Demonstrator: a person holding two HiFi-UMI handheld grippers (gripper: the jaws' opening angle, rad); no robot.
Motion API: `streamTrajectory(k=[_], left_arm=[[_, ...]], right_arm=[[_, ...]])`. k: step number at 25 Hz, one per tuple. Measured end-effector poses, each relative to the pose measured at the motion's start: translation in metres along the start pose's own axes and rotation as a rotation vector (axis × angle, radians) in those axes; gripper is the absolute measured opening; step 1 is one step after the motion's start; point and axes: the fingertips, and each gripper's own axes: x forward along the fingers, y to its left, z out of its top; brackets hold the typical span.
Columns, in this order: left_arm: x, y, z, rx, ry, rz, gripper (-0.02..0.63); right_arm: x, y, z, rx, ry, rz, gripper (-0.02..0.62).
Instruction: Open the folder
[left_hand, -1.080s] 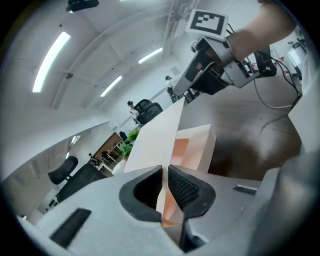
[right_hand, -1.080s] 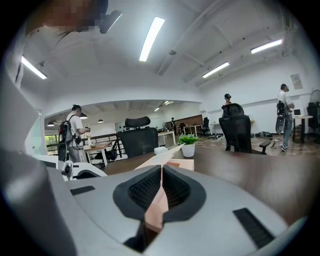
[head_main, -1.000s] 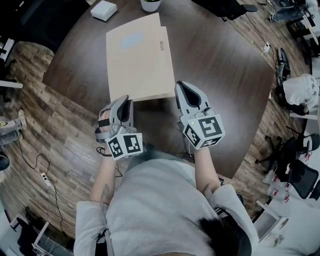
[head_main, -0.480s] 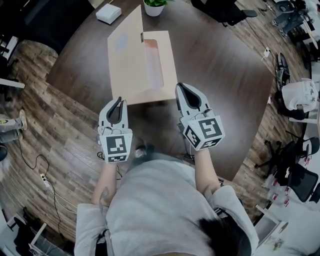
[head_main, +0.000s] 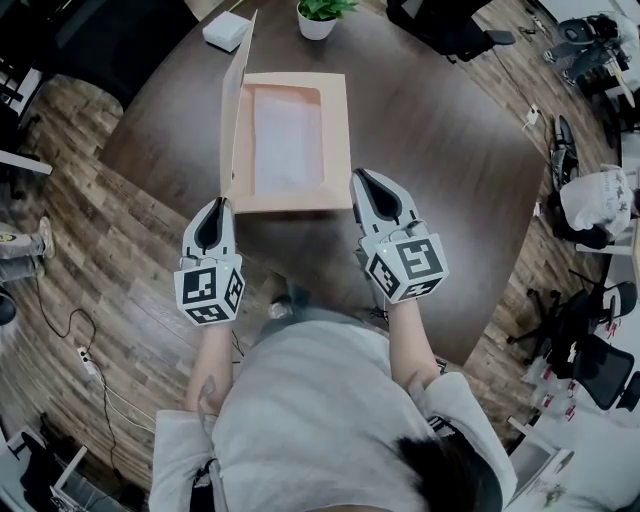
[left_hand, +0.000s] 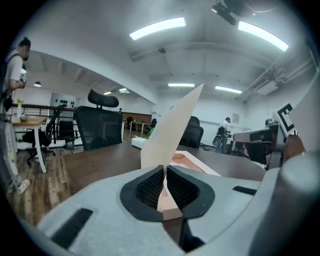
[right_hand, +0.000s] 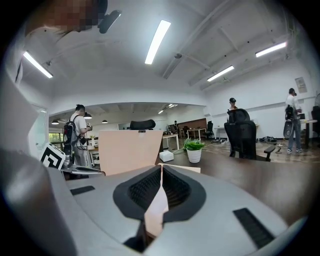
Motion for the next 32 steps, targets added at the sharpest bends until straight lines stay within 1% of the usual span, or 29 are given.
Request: streamTrajectory(k=[3, 8, 17, 19, 26, 32], left_arm=[[-0.003, 0.011, -0.002, -0.075, -0.007, 0.015, 0.023], [-0.006, 0.025, -0.003, -0.153, -0.017, 0.031, 0.021], [-0.009, 0.037, -0.008, -0.24, -0.025, 0.042, 0.021], [-0.01, 0.037, -0.008, -0.242, -0.023, 0.031, 0.021], [-0.007, 0.019, -0.007, -0.21, -0.009, -0.031, 0.025], [-0.003, 0.004, -0.008, -0.172, 0.006, -0.086, 0.048]], right_arm=[[0.001, 0.003, 0.001, -0.005, 0.0, 0.004, 0.015], [0.002, 0.009, 0.005, -0.01, -0.003, 0.006, 0.015], [-0.002, 0.015, 0.009, -0.016, -0.014, 0.011, 0.015], [-0.004, 0.017, 0.011, -0.017, -0.018, 0.01, 0.015], [-0.013, 0.022, 0.018, -0.026, -0.036, 0.005, 0.015], [-0.022, 0.028, 0.024, -0.034, -0.048, -0.006, 0.015]])
